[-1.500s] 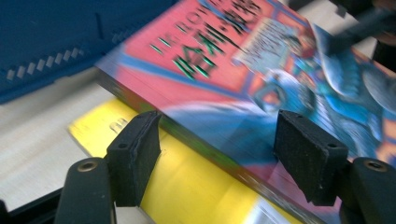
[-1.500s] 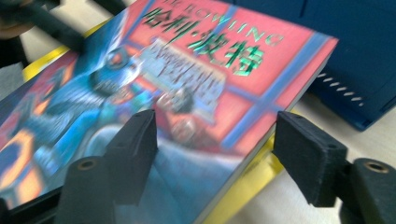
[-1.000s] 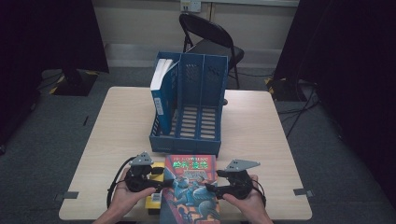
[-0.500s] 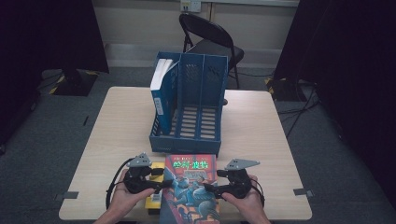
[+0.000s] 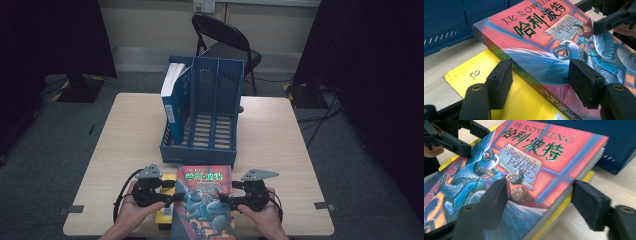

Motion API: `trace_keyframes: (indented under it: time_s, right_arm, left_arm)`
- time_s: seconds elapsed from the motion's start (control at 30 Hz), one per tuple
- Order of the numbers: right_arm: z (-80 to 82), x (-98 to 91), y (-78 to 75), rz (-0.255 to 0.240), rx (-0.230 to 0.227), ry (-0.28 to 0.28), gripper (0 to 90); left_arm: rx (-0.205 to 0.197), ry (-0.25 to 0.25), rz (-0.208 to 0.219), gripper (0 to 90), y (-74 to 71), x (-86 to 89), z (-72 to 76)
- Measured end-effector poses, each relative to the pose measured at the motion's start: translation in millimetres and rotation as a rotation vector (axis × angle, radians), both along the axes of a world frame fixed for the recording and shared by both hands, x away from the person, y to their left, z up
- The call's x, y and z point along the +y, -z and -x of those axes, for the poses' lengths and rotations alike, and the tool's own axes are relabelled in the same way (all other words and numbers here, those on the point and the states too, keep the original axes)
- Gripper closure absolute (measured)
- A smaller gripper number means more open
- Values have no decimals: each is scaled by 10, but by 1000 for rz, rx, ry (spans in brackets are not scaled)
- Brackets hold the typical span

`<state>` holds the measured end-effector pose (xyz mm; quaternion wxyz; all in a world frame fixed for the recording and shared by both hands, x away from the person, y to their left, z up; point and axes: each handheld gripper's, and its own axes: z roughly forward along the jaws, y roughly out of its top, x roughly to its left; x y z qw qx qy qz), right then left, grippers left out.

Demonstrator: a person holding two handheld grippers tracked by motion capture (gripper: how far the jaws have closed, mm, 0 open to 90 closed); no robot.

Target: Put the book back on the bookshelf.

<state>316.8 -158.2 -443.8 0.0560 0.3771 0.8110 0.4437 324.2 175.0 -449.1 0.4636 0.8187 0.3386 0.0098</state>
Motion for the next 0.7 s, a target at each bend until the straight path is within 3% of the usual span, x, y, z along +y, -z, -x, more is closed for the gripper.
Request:
trace_keyframes:
  time_s: [0.2, 0.37, 0.57, 0.7]
  right_arm:
    - [30, -17, -16, -15, -12, 5, 388]
    - [58, -76, -75, -96, -17, -4, 443]
    - [5, -85, -38, -97, 1, -8, 440]
    - [-81, -71, -21, -87, -10, -1, 437]
  left_arm:
    - [-2, -4, 4, 361, 4, -1, 2]
    - [1, -8, 7, 361, 5, -1, 8]
    - [1, -9, 9, 361, 8, 3, 8]
    - [2, -12, 11, 361, 8, 0, 9]
